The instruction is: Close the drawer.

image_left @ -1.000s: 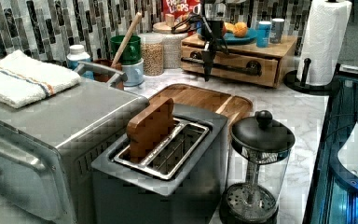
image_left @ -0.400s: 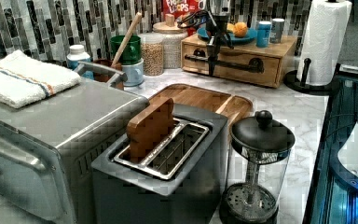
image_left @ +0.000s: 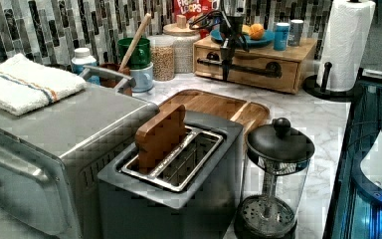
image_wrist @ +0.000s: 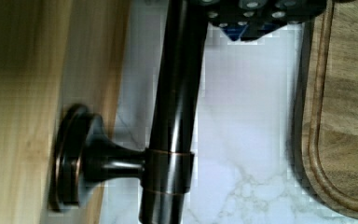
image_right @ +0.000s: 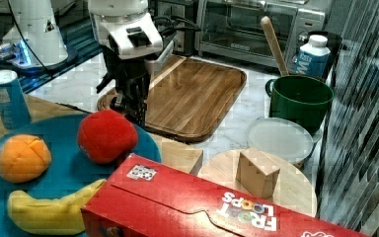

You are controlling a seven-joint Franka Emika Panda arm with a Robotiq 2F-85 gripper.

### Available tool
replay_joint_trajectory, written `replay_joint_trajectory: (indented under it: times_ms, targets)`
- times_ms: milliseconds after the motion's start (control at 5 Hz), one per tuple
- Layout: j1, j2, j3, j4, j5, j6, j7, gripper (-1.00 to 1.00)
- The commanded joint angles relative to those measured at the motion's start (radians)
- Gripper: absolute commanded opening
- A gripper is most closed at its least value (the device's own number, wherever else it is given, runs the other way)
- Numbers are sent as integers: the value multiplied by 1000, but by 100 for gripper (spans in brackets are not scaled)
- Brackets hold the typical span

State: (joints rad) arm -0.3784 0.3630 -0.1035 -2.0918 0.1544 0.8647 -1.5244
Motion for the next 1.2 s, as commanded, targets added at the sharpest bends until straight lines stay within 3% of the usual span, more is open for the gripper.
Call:
replay_joint_trajectory:
  times_ms: [200,800,1200]
  targets:
    - [-87,-7,-97,152,-6,62,-17,-100]
    - [-69,-5,-116,152,6,61,-25,-100]
    - [-89,-7,-95,152,-7,62,-17,-100]
